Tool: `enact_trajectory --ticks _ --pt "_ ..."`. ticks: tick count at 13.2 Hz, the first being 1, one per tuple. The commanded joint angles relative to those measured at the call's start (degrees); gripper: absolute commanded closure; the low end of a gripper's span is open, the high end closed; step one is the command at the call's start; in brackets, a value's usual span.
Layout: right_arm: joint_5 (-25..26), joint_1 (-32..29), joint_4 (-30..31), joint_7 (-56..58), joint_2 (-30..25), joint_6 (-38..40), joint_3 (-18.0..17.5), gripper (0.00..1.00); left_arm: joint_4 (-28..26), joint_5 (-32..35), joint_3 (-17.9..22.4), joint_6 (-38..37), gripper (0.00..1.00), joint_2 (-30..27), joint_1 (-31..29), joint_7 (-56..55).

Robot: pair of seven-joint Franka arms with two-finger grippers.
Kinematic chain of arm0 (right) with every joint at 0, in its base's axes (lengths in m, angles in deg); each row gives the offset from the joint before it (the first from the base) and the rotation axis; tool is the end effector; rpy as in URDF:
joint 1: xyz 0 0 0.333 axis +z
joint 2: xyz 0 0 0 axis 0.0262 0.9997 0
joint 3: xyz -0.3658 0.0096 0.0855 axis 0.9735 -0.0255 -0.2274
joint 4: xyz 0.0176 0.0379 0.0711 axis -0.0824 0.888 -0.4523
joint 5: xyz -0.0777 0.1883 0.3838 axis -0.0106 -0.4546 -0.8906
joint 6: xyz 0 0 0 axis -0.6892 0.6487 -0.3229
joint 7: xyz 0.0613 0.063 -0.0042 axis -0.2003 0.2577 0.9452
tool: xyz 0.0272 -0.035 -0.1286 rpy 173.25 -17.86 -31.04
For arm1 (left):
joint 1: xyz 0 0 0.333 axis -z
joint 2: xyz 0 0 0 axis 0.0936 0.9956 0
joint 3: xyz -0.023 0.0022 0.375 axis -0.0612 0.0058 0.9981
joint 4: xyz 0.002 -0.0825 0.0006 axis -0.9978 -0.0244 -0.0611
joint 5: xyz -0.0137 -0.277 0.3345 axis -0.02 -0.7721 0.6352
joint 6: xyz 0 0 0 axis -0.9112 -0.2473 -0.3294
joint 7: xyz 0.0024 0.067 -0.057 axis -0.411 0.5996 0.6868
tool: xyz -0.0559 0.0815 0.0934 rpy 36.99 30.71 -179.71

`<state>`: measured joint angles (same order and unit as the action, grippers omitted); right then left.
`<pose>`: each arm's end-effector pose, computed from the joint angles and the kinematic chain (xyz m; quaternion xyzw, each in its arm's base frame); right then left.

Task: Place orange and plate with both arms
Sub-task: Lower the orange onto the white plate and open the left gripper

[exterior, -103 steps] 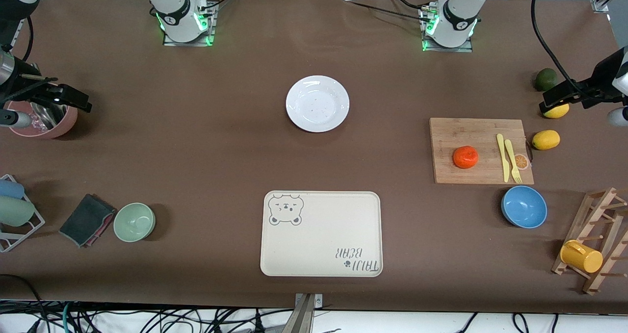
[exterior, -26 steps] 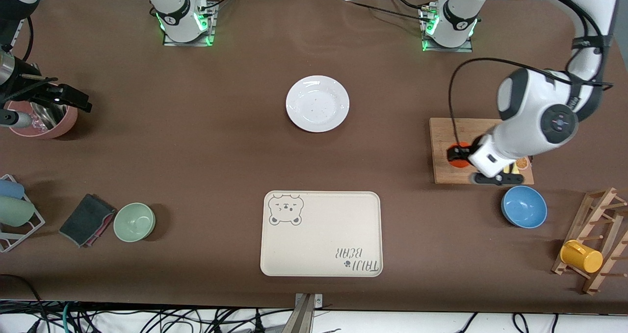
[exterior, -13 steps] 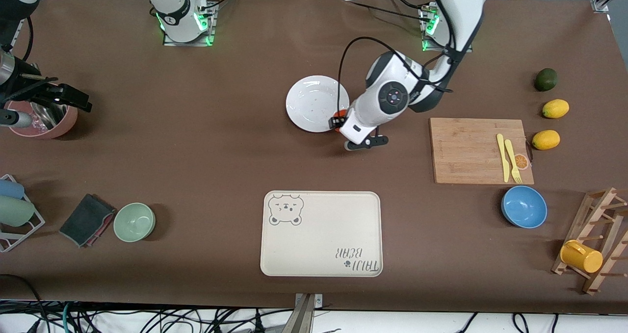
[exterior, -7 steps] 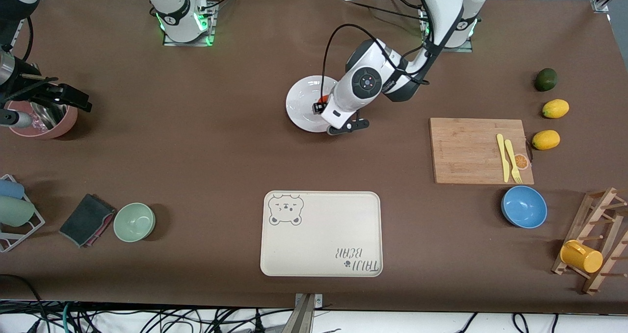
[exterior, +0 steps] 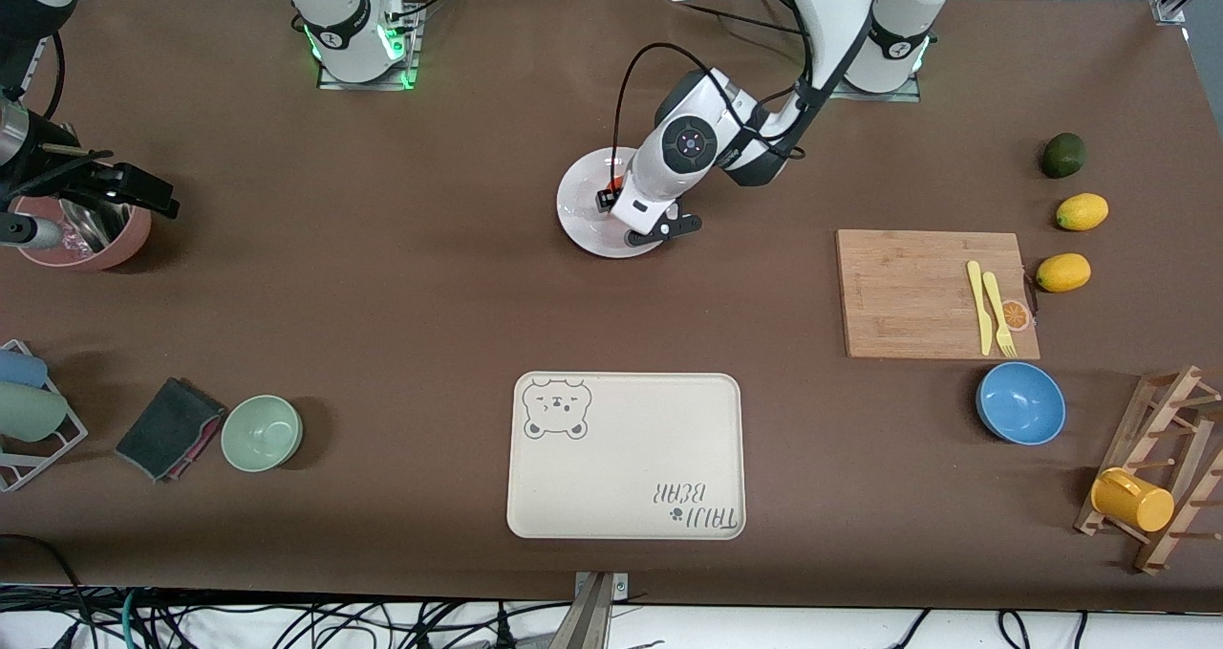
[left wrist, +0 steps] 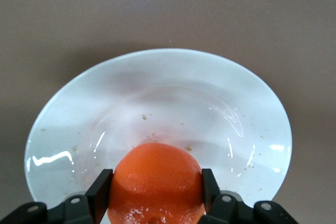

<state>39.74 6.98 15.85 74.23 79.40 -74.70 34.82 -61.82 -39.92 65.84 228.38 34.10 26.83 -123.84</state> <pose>0.6077 -0.0181 0.5944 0.9977 -0.0500 -0.0436 0.0115 0.4310 -0.5084 0.1971 0.9694 0.1630 -0.1584 0.0923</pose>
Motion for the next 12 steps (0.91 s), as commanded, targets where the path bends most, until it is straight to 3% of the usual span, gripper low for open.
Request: enact_trajectory --ticks 1,2,3,6,8,10,12 --pt "-0.81 -0.12 -0.05 0.96 -0.35 0.7 0.06 0.0 -0.05 -1.09 0.0 1.45 0.43 0.8 0.5 -0.5" --pt "-0.81 -0.12 -0.05 0.88 -0.35 0.7 0.06 0.0 -0.05 -1.09 0.0 1.45 0.08 0.8 0.41 -0.5" --pt "-0.81 -0.12 -0.05 1.05 -0.27 0.7 0.06 0.0 -0.05 -1.09 0.0 1.27 0.0 0.72 0.41 -0.5" --pt "-3.62 -0.3 0.13 0.88 0.52 1.23 0.32 0.0 -0.05 -1.18 0.0 0.57 0.0 -0.86 -0.64 -1.37" --pt "-3.97 -0.3 0.22 0.96 1.22 1.76 0.24 0.0 0.04 -0.83 0.0 -1.61 0.0 -4.8 -2.4 -3.14" --pt "-6.15 0.23 0.3 1.23 2.72 4.81 -0.29 0.0 0.3 -0.82 0.09 -5.39 0.0 -10.42 -7.56 -3.14" --pt "-11.08 2.42 2.14 3.07 4.73 5.11 -0.73 0.0 0.48 0.14 0.09 -6.81 0.0 -14.65 -17.12 -0.87"
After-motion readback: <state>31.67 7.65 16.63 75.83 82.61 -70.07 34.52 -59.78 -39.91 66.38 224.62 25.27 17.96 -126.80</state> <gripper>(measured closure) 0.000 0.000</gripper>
